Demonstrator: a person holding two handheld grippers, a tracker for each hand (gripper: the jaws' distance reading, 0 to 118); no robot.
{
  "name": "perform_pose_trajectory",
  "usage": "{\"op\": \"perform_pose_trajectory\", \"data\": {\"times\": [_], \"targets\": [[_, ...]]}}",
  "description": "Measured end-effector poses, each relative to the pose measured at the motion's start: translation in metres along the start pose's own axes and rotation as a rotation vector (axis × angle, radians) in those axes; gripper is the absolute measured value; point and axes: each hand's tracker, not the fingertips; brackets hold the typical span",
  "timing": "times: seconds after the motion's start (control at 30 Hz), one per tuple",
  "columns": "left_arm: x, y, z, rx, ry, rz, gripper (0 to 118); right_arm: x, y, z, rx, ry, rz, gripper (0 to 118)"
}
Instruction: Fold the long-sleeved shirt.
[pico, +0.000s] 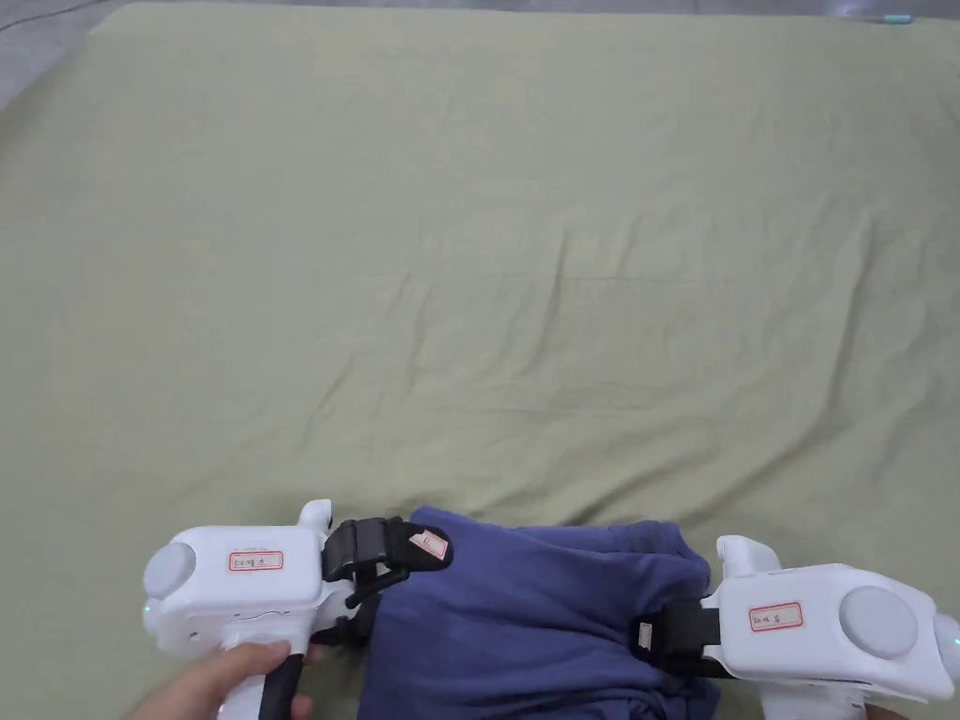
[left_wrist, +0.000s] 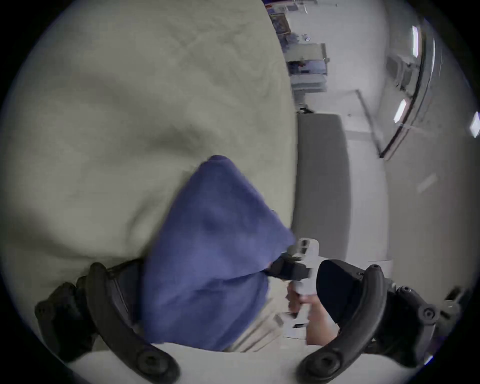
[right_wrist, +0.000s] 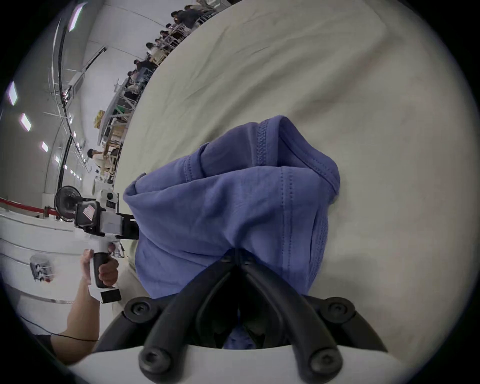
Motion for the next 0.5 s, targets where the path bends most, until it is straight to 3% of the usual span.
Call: {"op": "perform_pose_trajectory", "data": {"times": [0.07,0.37,0.4,0.43,0.47,0.5], "targets": [[-0.007,-0.001,-0.024,-0.045,-0.105,0.065,118,0.002,0.000,0.000,-0.002,0.010,-0.004,3],[0.006,-0.001,-0.037,-0.040,-0.061,0.023,116,0.004,-0.004,-0.002,0.018,0.024,-0.014,3],[0.007,-0.002,-0.033,-0.030,0.007,0.007,78,0.004,-0.004,-0.002,0.020,0.026,-0.018,3],[0.009,-0.004,-0.029,-0.016,0.108,-0.011,12,0.005,-0.005,-0.002,0.024,0.028,-0.023,3],[0.005,-0.005,-0.028,0.005,0.264,-0.034,11,0.005,-0.005,-0.002,0.027,0.033,-0.031,3],[-0.004,-0.008,-0.025,-0.004,0.274,0.003,11,0.005,-0.006,-0.002,0.029,0.039,-0.037,3]]}}
